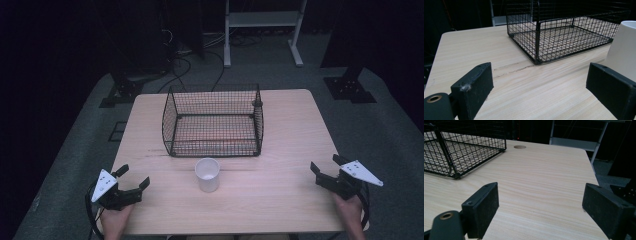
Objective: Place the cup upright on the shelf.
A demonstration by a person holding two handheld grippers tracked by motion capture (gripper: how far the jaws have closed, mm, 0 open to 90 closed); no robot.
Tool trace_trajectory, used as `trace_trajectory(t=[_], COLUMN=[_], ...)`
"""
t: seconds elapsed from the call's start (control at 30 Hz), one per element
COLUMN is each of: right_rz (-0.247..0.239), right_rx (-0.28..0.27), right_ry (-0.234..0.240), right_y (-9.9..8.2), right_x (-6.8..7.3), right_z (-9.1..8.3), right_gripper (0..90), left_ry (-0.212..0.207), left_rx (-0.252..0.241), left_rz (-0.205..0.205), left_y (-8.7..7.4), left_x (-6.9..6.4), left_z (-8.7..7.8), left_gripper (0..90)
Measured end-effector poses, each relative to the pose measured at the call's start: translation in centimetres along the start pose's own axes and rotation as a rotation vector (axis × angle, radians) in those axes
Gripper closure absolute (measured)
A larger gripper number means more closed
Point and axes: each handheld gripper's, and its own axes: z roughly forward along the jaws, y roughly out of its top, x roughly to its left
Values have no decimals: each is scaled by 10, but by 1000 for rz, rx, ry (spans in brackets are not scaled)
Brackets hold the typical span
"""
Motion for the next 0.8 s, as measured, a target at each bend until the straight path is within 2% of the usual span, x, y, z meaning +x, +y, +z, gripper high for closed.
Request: trace_trajectory(t=[0.3, 0.4, 0.8], right_rz=[-5, -6, -13], right_rx=[2, 2, 5], right_ry=[0, 0, -4], right_y=[0, 0, 0], right_x=[0, 0, 1], right_z=[0, 0, 1], right_gripper=[131, 130, 131], left_ry=[-16, -36, -64], left_rx=[5, -5, -24], left_rz=[4, 6, 20], left_y=[1, 4, 10], left_x=[-3, -7, -17], left_z=[3, 5, 11], left_gripper=[37, 35, 28])
